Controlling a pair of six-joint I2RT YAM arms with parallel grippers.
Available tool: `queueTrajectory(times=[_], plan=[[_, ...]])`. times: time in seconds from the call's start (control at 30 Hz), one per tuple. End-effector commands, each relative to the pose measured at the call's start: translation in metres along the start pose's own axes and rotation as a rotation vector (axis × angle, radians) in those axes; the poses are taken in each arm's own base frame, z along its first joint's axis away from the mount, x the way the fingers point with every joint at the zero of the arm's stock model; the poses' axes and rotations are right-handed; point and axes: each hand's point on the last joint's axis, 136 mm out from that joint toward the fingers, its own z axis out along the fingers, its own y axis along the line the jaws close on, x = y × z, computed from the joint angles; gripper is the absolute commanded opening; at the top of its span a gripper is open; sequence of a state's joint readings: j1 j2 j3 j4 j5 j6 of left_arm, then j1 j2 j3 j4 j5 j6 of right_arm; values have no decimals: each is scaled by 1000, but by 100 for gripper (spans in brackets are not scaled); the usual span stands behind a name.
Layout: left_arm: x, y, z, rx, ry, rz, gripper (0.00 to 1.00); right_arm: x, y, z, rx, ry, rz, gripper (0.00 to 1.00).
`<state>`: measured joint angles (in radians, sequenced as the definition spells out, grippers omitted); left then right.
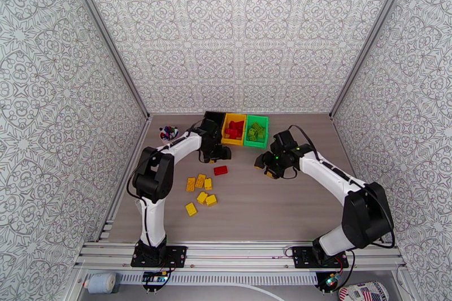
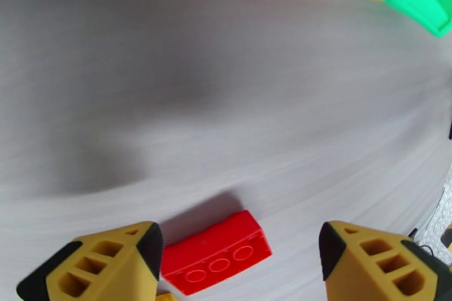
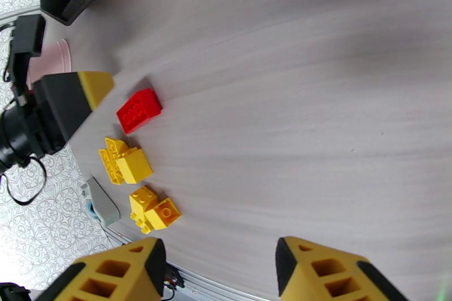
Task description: Sort the legos into containers by color
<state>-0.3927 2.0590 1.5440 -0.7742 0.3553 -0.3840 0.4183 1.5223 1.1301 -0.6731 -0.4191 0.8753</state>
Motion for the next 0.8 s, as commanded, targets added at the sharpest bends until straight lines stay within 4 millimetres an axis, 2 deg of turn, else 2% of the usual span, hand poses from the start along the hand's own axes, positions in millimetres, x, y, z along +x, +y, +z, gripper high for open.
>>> queueTrajectory(times=[0.0,0.3,0.4,0.47,0.6,0.77], plan=[[22,2,11,3,51,-6,77,-5,9,-8,-28,-54,-8,57],[62,-10,13,-28,71,18,77,2,3,-2,-17,-31,-15,56],[77,-10,18,-108,88,49,75,5,0,-1,-16,-28,-7,56],[83,-3,20,-211,95,72,73,6,-3,-1,-12,-29,-5,56],[86,8,22,-355,112,77,67,10,-7,-1,-7,-28,-1,56],[82,12,25,-387,120,33,64,14,-14,-2,0,-29,5,55]])
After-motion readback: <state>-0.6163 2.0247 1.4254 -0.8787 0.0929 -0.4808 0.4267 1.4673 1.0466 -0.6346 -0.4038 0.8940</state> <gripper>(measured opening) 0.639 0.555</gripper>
